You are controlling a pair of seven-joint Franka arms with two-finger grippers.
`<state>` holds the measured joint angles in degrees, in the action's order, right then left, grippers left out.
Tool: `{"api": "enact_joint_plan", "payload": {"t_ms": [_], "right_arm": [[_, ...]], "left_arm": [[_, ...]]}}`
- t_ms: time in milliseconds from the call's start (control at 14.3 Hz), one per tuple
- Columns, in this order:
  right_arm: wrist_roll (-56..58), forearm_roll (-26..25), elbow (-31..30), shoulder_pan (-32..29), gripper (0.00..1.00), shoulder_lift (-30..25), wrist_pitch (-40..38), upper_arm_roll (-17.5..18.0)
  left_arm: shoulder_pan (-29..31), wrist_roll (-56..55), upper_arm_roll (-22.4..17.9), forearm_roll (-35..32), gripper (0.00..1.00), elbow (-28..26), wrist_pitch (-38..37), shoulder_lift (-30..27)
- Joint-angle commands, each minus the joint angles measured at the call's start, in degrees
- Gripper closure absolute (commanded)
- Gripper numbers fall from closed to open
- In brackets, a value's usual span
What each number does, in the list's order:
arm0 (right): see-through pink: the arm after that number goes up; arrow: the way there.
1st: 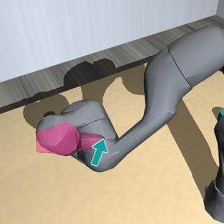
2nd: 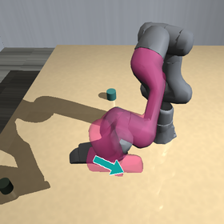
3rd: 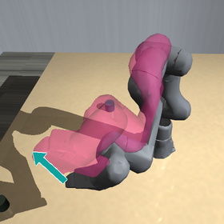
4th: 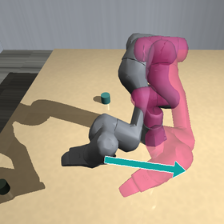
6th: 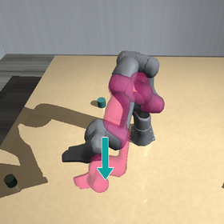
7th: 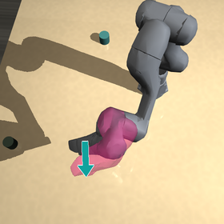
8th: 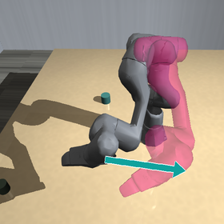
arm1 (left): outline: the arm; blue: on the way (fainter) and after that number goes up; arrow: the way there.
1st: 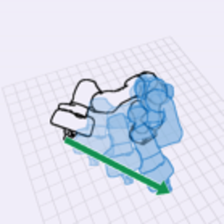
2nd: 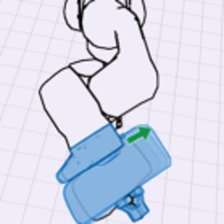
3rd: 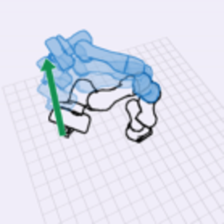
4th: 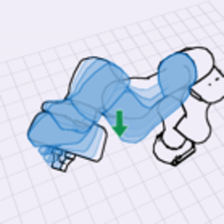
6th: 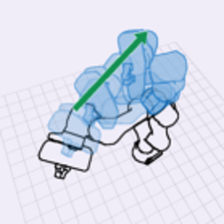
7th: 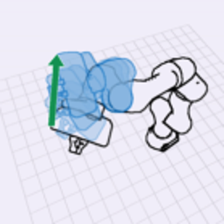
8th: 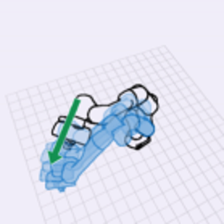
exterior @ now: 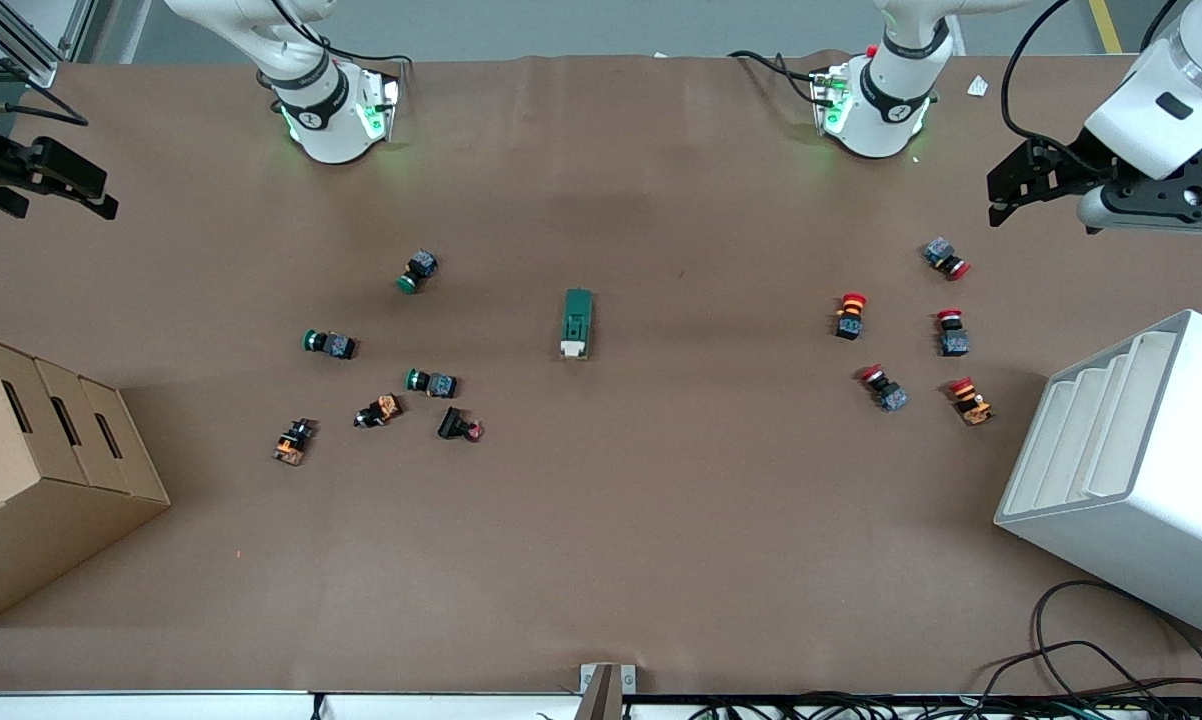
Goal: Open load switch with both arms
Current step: 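Move the left gripper over the green load switch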
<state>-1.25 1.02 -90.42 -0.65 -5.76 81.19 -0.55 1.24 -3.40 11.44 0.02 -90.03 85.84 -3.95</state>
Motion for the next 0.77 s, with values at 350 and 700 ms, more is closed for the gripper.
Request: {"api": "enact_joint_plan", "payload": {"t_ms": [350, 700], "right_arm": [[0.20, 0.04, -0.63, -0.05, 0.00, -1.00, -0.42, 0.03], [0.20, 0.04, -0.54, -0.14, 0.00, -1.00, -0.42, 0.03]], "left_arm": [[-0.62, -0.64, 0.34, -0.37, 0.00, 1.44, -0.85, 0.70], [-6.85, -0.99, 1.82, 2.97, 0.00, 1.44, -0.41, 1.49]]}}
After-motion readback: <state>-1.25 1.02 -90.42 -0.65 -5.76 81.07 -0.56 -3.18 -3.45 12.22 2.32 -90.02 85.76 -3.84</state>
